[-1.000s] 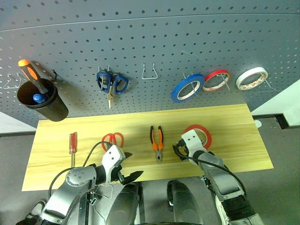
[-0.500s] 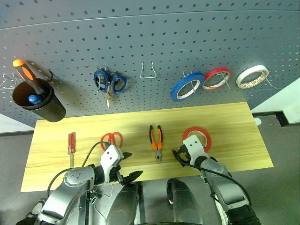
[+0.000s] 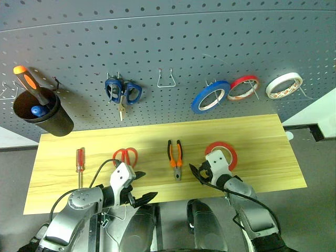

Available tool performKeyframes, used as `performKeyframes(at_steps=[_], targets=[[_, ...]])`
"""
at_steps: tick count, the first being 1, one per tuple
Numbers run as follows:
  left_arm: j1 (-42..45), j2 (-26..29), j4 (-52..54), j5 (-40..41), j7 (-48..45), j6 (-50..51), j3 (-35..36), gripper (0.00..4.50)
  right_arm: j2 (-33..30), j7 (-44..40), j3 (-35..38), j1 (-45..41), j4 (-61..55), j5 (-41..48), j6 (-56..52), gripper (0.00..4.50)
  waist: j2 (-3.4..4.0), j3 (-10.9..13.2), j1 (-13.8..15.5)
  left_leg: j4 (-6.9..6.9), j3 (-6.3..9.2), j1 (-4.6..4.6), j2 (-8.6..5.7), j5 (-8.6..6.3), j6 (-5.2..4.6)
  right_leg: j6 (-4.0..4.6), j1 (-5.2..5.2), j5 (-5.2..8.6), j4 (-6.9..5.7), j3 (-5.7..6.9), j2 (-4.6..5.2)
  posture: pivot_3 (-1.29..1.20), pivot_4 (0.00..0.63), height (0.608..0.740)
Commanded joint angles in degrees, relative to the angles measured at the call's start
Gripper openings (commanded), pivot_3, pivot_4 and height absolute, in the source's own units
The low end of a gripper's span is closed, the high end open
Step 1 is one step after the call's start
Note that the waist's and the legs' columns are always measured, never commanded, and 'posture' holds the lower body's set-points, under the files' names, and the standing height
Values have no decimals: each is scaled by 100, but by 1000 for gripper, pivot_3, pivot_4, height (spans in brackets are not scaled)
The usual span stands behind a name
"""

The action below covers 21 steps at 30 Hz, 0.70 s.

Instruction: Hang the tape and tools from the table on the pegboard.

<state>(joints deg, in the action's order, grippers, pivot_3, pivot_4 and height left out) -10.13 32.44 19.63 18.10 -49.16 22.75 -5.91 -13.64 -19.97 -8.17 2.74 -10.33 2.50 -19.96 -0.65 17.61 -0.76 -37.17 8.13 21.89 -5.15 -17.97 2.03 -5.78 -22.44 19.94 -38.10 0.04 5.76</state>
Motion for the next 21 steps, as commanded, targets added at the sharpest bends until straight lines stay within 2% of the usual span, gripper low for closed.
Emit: performKeyframes(at_steps=[1, 21], targets=[[-70, 52, 11, 88, -74, -126, 66, 4479, 23, -18, 112, 96, -303, 126, 175, 4500, 0, 0, 4, 0, 0, 0, 0, 0, 0, 0, 0, 0, 0, 0, 0, 52, 351, 725], [-171, 141, 129, 136, -82, -70, 91, 4479, -214, 380, -51, 31, -45, -487, -1172, 4500, 6, 69, 3, -2, 0, 25, 0, 0, 1, 0, -24, 0, -2, 1, 0, 58, 370, 725]])
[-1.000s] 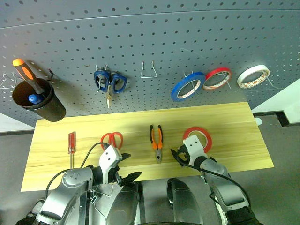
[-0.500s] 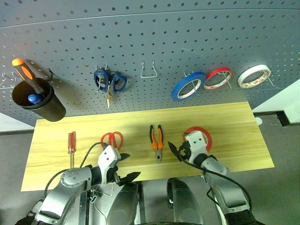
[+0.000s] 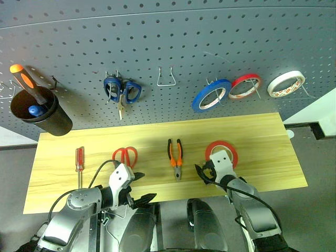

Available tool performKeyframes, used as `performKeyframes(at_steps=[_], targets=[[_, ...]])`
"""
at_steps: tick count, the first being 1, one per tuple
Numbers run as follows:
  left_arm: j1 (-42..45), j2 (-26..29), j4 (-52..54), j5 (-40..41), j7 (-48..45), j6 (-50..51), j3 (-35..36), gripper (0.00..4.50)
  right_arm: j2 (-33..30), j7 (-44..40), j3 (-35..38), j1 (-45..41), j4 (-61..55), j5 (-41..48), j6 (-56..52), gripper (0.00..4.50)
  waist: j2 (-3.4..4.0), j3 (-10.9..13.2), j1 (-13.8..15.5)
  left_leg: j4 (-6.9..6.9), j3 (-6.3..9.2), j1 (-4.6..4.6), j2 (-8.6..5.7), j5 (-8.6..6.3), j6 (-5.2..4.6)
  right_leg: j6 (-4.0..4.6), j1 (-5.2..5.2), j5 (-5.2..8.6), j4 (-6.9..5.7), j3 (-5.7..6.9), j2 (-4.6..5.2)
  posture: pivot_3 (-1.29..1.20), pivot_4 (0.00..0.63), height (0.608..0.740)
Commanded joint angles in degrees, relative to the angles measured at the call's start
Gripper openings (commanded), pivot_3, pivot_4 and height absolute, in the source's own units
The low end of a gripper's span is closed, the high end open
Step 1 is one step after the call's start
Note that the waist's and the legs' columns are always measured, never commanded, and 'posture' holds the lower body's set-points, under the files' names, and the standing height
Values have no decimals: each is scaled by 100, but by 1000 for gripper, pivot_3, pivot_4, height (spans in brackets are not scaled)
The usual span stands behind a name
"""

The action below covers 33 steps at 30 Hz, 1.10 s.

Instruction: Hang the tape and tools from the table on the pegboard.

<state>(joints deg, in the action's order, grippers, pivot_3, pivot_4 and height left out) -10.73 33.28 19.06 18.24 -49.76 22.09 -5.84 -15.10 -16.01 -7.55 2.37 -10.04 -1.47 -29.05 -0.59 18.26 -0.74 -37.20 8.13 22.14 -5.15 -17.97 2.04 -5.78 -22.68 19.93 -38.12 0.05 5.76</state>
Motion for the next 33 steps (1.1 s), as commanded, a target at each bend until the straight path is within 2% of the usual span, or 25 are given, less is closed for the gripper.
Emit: performKeyframes(at_steps=[1, 11, 14, 24, 30, 33], targets=[[-114, 60, 188, 124, -19, -3, 84, 4479, -84, -37, -144, 76, -77, -101, -352, 4500, 1, 7, 0, 0, 0, 0, 0, 0, 0, 0, 0, 0, 0, 0, 0, 58, 370, 725], [-261, 106, 397, 184, 73, 58, 94, 4479, -294, -332, -334, 231, -148, -22, -1060, 4500, -5, 11, 11, -1, 1, 1, 0, 0, 0, 0, 1, 0, 1, 0, 1, 64, 382, 725], [-280, 129, 446, 208, 93, 86, 113, 4500, -271, -301, -277, 221, -185, -7, -1059, 3896, -16, 18, 10, -2, 1, 1, 1, 0, 0, 0, 2, 0, 0, 0, 1, 66, 384, 725], [-249, 149, 461, 220, 144, 124, 109, 4500, -255, -240, -235, 148, -142, -45, -992, 706, -29, 28, 8, -3, 1, 1, 1, 0, 0, 0, 2, 0, 1, 0, 0, 70, 386, 725], [-226, 148, 427, 207, 152, 104, 108, 4500, -250, -237, -222, 131, -142, -40, -929, 689, -36, 34, 7, -3, 1, 1, 1, 0, 0, 0, 2, 0, 1, 0, 0, 69, 383, 725], [-258, 146, 508, 239, 180, 120, 150, 4500, -318, -355, -123, 298, -540, 86, -815, 689, -35, 35, 11, -3, 1, 1, 1, 0, 0, 0, 2, 0, 0, 0, 0, 69, 380, 725]])
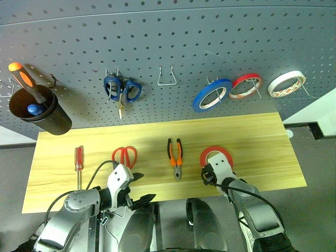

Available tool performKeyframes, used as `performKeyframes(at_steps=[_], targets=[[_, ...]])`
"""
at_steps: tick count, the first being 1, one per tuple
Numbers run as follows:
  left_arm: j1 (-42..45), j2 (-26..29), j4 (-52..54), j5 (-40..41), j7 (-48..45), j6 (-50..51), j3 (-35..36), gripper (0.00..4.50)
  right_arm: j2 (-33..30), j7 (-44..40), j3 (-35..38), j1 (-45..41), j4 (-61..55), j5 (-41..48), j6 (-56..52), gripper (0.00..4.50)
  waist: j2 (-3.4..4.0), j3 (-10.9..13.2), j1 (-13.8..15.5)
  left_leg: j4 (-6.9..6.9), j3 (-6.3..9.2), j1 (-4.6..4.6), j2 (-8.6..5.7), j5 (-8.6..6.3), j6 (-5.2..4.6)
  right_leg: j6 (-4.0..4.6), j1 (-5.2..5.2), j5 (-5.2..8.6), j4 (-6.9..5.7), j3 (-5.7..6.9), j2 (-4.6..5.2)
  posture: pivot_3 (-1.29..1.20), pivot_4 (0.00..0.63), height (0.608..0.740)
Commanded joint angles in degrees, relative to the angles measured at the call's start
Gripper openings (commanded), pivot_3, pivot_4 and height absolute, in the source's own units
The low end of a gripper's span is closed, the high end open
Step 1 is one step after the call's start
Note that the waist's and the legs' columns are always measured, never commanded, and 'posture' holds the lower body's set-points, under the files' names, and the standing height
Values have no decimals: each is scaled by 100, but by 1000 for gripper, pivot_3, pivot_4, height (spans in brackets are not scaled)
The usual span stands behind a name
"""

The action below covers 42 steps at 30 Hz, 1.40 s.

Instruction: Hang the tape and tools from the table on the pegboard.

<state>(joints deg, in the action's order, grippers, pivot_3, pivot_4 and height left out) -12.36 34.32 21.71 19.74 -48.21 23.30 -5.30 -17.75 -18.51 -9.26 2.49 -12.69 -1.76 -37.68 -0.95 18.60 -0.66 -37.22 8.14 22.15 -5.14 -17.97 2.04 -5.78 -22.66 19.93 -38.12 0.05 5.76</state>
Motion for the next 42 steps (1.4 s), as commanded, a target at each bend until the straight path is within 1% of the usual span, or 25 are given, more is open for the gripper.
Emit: performKeyframes(at_steps=[1, 5, 8, 10, 13, 16, 18, 19, 22, 27, 33, 38, 42], targets=[[-112, 44, 273, 109, 37, 4, 127, 4500, -102, -186, 137, 409, -517, 207, 155, 689, 6, 8, 6, 0, 0, 0, 0, 0, 0, 0, 0, 0, 0, 0, 0, 71, 377, 725], [-174, 77, 340, 208, 51, 31, 305, 4500, -228, -490, 551, 920, -1360, 625, 510, 689, 16, 33, 25, 3, 1, 19, -1, 0, -1, 0, -16, 0, 2, 1, 1, 71, 369, 725], [-182, 127, 221, 216, 23, -12, 412, 4500, -293, -838, 1079, 1688, -2263, 1174, 868, 689, 23, 40, 25, 1, -1, 20, -2, 0, -1, -1, -17, 0, 2, 2, 2, 66, 360, 725], [-124, 126, 139, 197, -2, -39, 396, 4500, -273, -955, 1410, 2107, -2658, 1476, 1043, 689, 21, 41, 22, 2, 0, 20, 0, 0, 0, -1, -17, 0, 2, 3, 1, 59, 355, 725], [55, 100, 3, 204, -42, -54, 368, 4500, -90, -978, 2105, 2506, -3113, 2092, 1235, 689, 21, 42, 24, -1, -1, 20, 0, 0, 0, -2, -15, -1, 2, 3, 1, 46, 349, 725], [190, 78, -142, 189, -111, -108, 321, 4500, 89, -849, 2630, 2699, -3382, 2486, 1428, 688, 21, 42, 6, -7, 0, 18, 0, 1, 2, -3, -12, -1, -1, 3, 1, 38, 343, 725], [270, 71, -217, 192, -170, -141, 291, 4500, 211, -690, 2861, 2774, -3474, 2534, 1587, 688, 21, 41, 5, -6, 0, 17, 0, 2, 4, -3, -12, -1, -4, 4, 0, 32, 338, 725], [303, 67, -246, 199, -200, -155, 283, 4500, 276, -551, 2974, 2738, -3450, 2478, 1682, 688, 21, 41, 0, -4, 0, 16, 1, 2, 4, -3, -13, -1, -3, 3, -1, 31, 338, 725], [393, 32, -271, 220, -253, -173, 269, 4500, 569, 72, 3431, 2275, -3245, 2496, 1919, 688, 21, 41, -12, -4, -1, 16, 0, 2, 4, -3, -13, -1, -3, 4, -1, 31, 332, 725], [476, 5, -367, 194, -292, -206, 239, 4500, 572, 429, 3303, 1749, -3094, 2203, 2017, 688, 23, 39, -8, -5, -2, 15, 1, 5, 9, -3, -18, -2, -12, 4, -3, 37, 325, 725], [415, 8, -376, 210, -309, -276, 257, 4500, 494, 476, 3031, 1251, -2995, 2203, 2069, 688, 23, 39, -14, -7, -5, 15, 0, 6, 9, -3, -18, -2, -16, 5, -3, 42, 323, 725], [321, 1, -368, 327, -389, -449, 383, 4500, 439, 462, 2959, 1256, -3347, 2377, 1992, 688, 23, 38, -10, -10, -6, 15, 0, 6, 9, -3, -19, -2, -19, 5, -2, 44, 325, 725], [209, 20, -266, 573, -737, -692, 457, 4500, 317, 406, 3049, 1418, -3679, 2648, 1870, 688, 23, 38, -10, -14, -5, 16, 0, 6, 9, -3, -19, -2, -22, 5, -2, 37, 325, 725]])
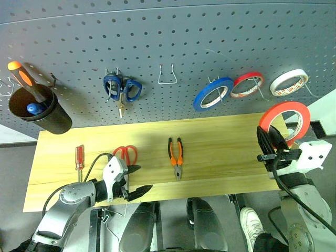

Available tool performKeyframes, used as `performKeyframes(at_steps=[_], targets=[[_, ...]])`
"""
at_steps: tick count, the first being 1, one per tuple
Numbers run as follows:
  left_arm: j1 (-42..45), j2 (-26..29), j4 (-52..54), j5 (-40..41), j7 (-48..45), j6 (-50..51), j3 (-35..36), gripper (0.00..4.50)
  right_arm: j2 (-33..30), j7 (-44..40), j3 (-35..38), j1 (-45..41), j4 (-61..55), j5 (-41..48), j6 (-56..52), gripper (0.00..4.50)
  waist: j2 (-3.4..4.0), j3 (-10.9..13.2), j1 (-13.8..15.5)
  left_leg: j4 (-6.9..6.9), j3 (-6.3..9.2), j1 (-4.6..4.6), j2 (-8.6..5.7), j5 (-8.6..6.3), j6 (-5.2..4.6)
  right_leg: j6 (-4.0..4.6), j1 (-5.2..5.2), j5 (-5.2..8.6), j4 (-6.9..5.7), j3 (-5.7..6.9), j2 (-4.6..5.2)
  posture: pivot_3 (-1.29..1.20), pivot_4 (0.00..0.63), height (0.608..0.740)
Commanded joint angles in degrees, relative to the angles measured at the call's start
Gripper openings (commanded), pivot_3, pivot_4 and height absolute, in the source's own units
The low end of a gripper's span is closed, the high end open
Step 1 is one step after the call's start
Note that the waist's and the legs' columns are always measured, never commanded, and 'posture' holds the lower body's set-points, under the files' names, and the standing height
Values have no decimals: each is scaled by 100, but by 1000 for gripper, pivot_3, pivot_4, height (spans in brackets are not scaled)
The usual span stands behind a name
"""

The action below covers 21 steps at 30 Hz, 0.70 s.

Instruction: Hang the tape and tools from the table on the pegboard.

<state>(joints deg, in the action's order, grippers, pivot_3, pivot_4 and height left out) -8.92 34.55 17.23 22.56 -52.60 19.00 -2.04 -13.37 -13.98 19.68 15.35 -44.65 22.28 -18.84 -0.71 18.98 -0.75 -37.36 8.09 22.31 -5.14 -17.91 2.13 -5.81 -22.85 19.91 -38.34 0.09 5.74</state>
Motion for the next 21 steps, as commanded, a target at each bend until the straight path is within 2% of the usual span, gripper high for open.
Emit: performKeyframes(at_steps=[1, 7, 10, 16, 21], targets=[[-149, -11, 213, 381, -416, -340, 150, 4500, -150, -45, 174, 172, -527, 290, -38, 688, 0, -1, -1, -3, 0, 0, 0, 0, 0, 0, 0, 0, -2, 0, 0, 33, 325, 725], [-5, -184, 466, 1292, -889, -468, 498, 4500, -360, -101, 410, 397, -613, 571, -85, 688, 0, -2, -2, -17, 0, 0, 0, 0, 0, 0, 5, 0, -9, 0, 0, 21, 324, 725], [423, 90, 704, 1572, -880, -69, 621, 4500, -516, -68, 452, 271, -801, 897, -233, 688, 0, -2, -5, -34, 0, 0, 1, 0, 0, 0, 6, 0, -25, 0, -2, 23, 320, 725], [1067, 281, 644, 1714, -839, 104, 779, 4500, -737, 102, 407, -40, -983, 1135, -400, 688, 1, -4, -11, -76, 0, -1, 0, 2, 3, 1, 6, -1, -73, -2, -4, 25, 315, 725], [1413, 229, 621, 1677, -743, 236, 676, 4500, -898, 284, 218, -528, -1014, 1228, -565, 688, 0, -5, -25, -77, 0, -1, 0, 2, 3, 2, 6, -1, -75, -2, -6, 24, 311, 725]])
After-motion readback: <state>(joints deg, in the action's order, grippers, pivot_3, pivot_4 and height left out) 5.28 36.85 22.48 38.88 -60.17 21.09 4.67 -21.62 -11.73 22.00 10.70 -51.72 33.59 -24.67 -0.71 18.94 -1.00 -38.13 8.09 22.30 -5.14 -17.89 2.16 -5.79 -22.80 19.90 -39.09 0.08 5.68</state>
